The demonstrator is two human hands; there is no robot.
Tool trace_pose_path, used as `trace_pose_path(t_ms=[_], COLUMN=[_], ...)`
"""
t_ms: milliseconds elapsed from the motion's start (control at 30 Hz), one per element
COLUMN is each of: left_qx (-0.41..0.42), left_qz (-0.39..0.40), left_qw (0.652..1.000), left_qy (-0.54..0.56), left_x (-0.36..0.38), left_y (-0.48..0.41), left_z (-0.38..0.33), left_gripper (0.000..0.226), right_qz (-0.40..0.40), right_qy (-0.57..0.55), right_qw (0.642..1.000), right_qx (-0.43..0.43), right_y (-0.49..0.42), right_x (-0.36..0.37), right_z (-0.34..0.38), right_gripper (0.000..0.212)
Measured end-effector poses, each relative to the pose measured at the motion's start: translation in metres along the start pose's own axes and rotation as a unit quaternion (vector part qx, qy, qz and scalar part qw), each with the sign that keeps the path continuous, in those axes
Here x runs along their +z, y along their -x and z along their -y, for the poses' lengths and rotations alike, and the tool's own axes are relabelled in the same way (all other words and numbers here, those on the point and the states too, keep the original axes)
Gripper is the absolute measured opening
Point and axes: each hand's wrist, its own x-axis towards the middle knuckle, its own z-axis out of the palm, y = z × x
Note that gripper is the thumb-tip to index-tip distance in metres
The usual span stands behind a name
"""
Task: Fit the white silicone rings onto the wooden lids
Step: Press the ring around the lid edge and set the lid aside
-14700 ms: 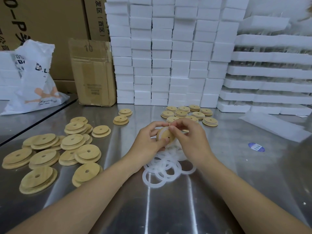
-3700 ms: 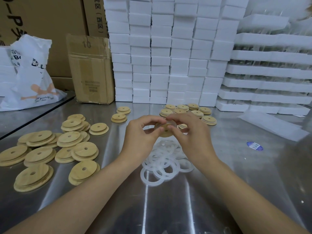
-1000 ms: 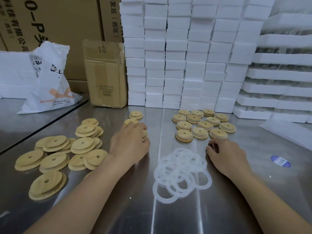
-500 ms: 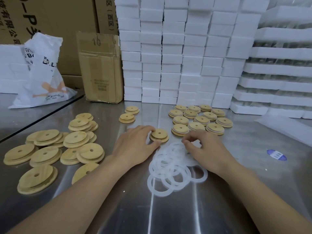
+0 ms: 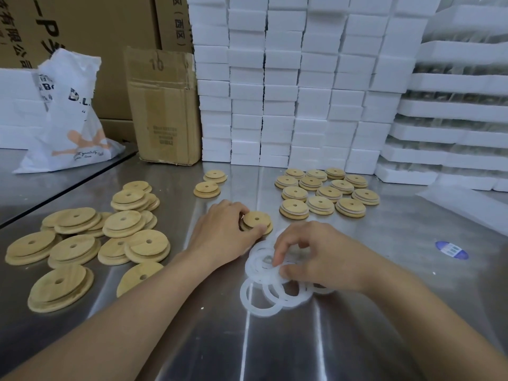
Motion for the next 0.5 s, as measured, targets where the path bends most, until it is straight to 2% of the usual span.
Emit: trace_pose_path(t_ms=[100,167,300,400,500], left_qx=[-0.016,-0.039,-0.074,-0.057,-0.073], left_qz=[-0.012,-0.018,-0.004,0.046,0.099], left_qw=[0.998,0.984,0.917,0.863,0.803], left_qy=[0.064,0.17,0.393,0.499,0.583], left_x=[-0.003,-0.005,-0.009,-0.009,-0.006], left_y=[0.002,0.002,0.006,0.012,0.017], left_z=[-0.003,-0.008,-0.021,-0.031,-0.041], left_gripper=[0.049,0.049,0.051,0.048,0.034], right_qz=[-0.028,-0.043,-0.068,-0.124,-0.173], right_qy=[-0.013,-0.039,-0.15,-0.234,-0.27], right_qw=[1.0,0.998,0.986,0.964,0.947], right_qx=[-0.001,-0.001,-0.016,-0.005,0.016], right_y=[0.001,0.002,0.004,0.004,0.002], right_x=[-0.003,-0.007,-0.016,-0.022,-0.025], right_z=[-0.001,-0.003,-0.005,-0.008,-0.011], right_gripper=[0.011,0.01,0.008,0.005,0.008])
